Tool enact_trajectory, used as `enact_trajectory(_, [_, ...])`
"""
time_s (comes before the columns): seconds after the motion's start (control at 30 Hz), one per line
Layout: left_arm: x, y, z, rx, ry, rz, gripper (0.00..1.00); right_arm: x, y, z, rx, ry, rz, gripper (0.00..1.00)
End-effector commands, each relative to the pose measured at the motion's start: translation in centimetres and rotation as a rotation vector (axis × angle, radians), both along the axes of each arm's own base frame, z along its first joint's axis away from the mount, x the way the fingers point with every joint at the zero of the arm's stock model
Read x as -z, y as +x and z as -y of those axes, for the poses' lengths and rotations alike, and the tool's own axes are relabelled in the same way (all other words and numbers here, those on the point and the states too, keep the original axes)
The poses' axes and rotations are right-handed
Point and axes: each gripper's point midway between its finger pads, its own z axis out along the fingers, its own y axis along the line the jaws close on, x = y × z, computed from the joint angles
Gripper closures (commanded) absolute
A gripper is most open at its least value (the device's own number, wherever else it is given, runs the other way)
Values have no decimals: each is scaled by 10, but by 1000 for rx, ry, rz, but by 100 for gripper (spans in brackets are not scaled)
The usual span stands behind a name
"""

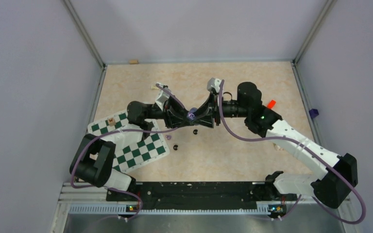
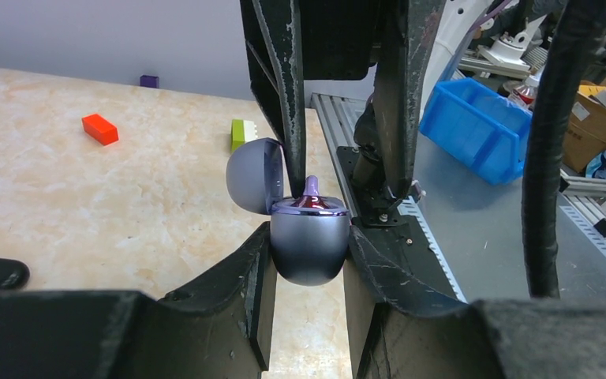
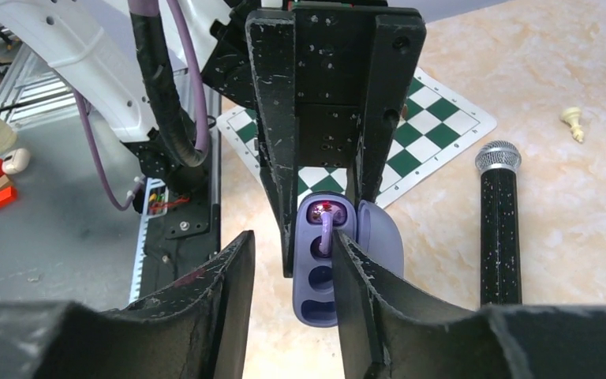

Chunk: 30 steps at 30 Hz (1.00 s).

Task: Insert the wireless bluetooth earbuds into the charging case
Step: Insert the left earbud into the left side groove of the charging case, then pick up the right earbud from the center of the board.

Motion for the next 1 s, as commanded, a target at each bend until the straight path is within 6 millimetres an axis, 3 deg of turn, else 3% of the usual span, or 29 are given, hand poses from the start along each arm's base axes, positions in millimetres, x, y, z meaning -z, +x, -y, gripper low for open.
enact_trajectory(0.0, [-22, -14, -3, 26, -40, 136, 100, -35, 0, 7, 21, 32, 91, 58])
enact_trajectory(0.2, [-27, -13, -6, 22, -42, 152, 100, -63, 0, 26, 57, 62, 130, 54])
enact_trajectory(0.33, [-32, -12, -10, 10, -48, 169, 100, -79, 6, 42, 114, 83, 164, 42])
enact_trajectory(0.53, [-46, -7, -21, -32, -58, 204, 100, -88, 40, 66, 320, 89, 197, 33])
enact_trajectory(0.63, [-60, -5, -31, -59, -65, 236, 100, -77, 72, 77, 463, 70, 188, 31])
enact_trajectory(0.73, [-74, -5, -42, -88, -66, 268, 100, -55, 99, 78, 528, 32, 134, 32])
enact_trajectory(0.97, [-96, -8, -69, -159, -47, 362, 100, 14, 125, 31, 404, -57, -158, 45])
